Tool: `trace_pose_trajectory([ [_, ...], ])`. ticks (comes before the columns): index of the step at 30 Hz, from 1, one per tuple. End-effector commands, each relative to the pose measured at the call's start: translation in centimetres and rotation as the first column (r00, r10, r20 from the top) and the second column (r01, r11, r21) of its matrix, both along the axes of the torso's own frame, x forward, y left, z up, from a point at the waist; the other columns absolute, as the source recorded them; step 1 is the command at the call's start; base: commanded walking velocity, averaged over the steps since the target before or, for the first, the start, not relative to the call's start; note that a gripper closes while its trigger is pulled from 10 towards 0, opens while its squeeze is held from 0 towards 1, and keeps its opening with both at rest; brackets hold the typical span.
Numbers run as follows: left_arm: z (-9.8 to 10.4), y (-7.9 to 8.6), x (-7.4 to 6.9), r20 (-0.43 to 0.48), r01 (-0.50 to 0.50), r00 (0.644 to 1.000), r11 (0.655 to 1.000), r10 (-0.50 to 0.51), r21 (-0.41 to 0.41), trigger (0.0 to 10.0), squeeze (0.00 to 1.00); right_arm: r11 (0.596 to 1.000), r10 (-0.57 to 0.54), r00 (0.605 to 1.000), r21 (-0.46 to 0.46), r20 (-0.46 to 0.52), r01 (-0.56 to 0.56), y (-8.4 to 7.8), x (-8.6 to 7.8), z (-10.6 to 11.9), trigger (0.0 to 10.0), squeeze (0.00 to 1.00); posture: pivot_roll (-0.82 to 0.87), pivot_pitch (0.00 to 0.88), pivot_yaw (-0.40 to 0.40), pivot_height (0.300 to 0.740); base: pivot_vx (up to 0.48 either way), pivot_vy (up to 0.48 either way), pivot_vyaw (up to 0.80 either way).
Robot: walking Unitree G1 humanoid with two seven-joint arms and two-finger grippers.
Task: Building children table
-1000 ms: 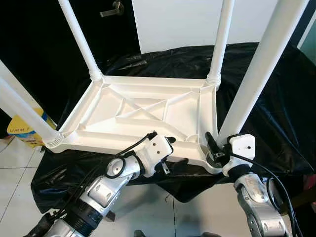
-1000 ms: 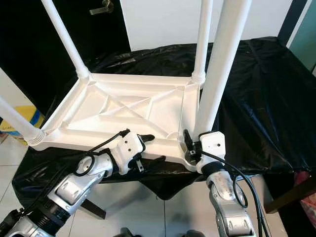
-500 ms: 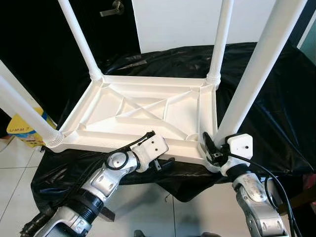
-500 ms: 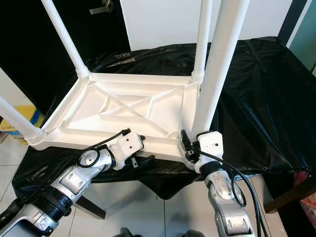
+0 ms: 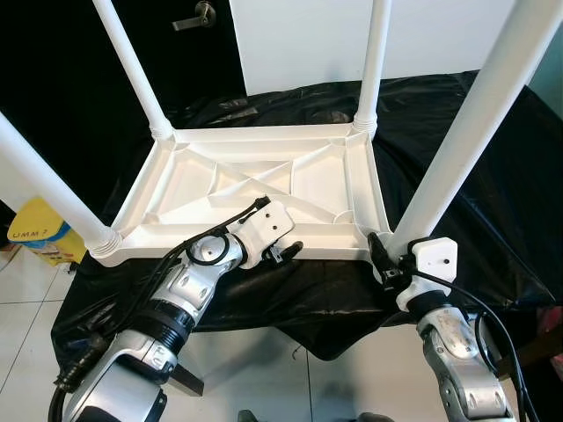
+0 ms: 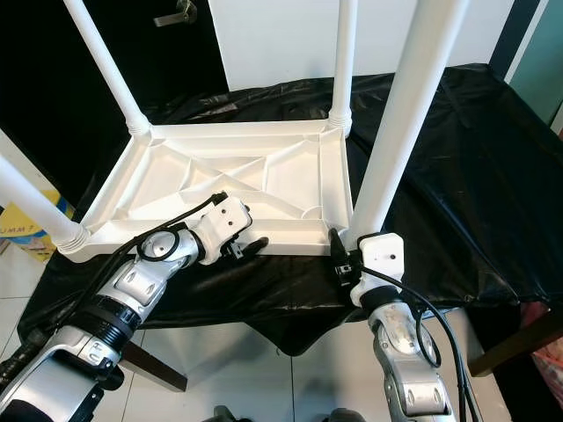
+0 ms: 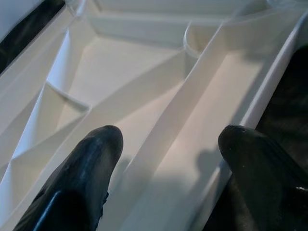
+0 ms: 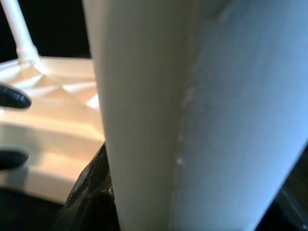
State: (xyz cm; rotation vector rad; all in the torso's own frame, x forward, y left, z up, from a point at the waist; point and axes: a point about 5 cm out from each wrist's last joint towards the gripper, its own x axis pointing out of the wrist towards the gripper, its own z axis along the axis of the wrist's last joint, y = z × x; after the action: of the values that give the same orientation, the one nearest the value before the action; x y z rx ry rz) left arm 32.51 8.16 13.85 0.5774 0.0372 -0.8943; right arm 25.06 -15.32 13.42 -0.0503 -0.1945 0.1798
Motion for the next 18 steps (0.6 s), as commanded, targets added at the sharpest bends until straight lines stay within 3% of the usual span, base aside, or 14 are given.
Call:
trace_pose_trajectory([
  [1, -0.2, -0.3, -0.9, -0.020, 0.036, 0.999, 0.998, -0.037, -0.051, 10.0, 0.00, 1.000, -0.013, 0.999, 0.018, 0.039, 0.012, -0.1, 0.4, 0.6, 10.0, 0.00, -0.18, 0.026, 0.093, 0.740, 0.000, 0.000, 0.00],
  [8, 0.2, -1.4, -3.7, -0.100, 0.190, 0.972, 0.964, -0.211, -0.184, 10.0, 0.00, 0.999, -0.050, 0.998, -0.001, 0.049, 0.050, -0.6, 1.9, 0.8, 10.0, 0.00, -0.16, 0.023, 0.081, 0.740, 0.000, 0.000, 0.00],
  [18, 0.8, -2.0, -5.8, -0.160, 0.224, 0.947, 0.931, -0.277, -0.289, 10.0, 0.00, 0.999, -0.048, 0.998, -0.018, 0.031, 0.049, -0.2, 3.4, 0.2, 10.0, 0.00, -0.14, 0.032, 0.072, 0.740, 0.000, 0.000, 0.00],
])
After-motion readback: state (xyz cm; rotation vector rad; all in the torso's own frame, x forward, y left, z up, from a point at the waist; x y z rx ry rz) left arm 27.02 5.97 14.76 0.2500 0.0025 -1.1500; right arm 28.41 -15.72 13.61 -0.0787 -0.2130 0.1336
